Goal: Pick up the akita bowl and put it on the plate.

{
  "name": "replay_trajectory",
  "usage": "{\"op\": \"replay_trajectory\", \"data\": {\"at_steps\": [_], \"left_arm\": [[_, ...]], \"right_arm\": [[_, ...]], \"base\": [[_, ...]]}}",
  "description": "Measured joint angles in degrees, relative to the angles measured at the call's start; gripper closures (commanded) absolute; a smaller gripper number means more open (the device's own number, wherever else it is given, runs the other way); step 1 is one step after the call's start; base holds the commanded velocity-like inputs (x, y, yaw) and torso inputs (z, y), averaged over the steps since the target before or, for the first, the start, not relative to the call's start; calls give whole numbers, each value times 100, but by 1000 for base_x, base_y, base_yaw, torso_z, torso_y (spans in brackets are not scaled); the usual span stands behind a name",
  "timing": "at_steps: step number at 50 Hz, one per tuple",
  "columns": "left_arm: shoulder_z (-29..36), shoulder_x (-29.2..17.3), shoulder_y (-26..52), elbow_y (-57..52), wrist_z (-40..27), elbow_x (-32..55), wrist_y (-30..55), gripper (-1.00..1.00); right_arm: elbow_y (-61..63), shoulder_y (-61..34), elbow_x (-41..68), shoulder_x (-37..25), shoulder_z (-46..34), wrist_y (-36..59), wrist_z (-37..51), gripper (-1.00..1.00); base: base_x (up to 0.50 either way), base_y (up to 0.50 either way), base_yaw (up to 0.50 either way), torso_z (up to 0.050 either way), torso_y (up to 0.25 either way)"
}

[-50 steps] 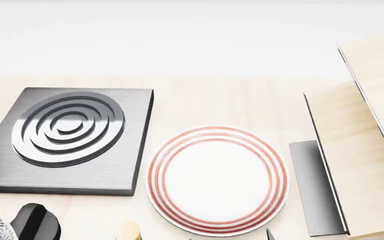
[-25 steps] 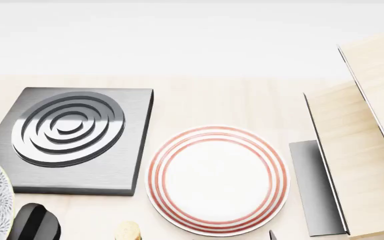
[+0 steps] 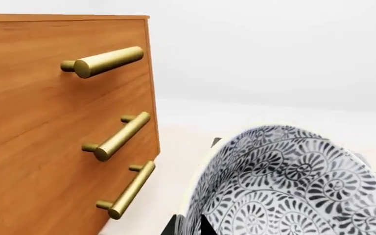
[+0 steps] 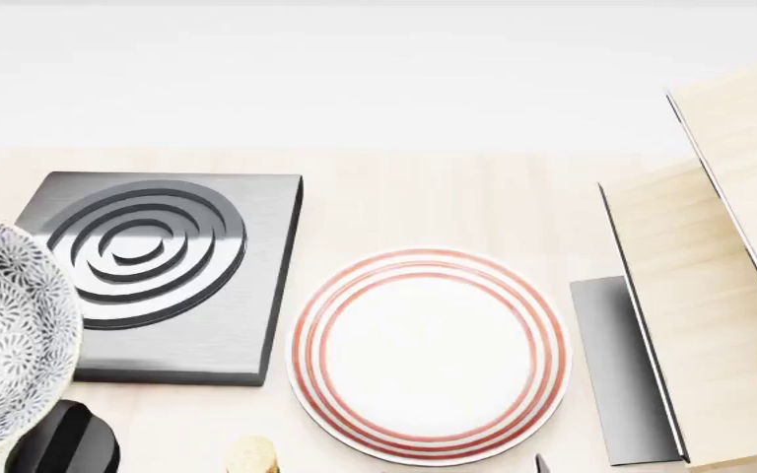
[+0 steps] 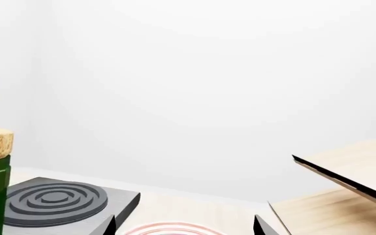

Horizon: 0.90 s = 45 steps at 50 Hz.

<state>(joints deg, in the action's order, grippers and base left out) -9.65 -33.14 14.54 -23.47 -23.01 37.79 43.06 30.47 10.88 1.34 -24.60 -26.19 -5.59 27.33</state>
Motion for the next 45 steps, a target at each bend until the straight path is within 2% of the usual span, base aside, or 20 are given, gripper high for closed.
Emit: {"op": "replay_trajectory", "data": {"at_steps": [23,45], "left_arm": [[648,427,2172,1401,221,712,1090,100],[1414,1192,3864,3246,619,875,1736,100]], "right_arm": [[-22,-14,21,-23,-6,6,35,-100],[-71,-33,57,-39,-19,-22,57,-100]], "base": [[0,0,0,0,0],[0,0,0,0,0]]}}
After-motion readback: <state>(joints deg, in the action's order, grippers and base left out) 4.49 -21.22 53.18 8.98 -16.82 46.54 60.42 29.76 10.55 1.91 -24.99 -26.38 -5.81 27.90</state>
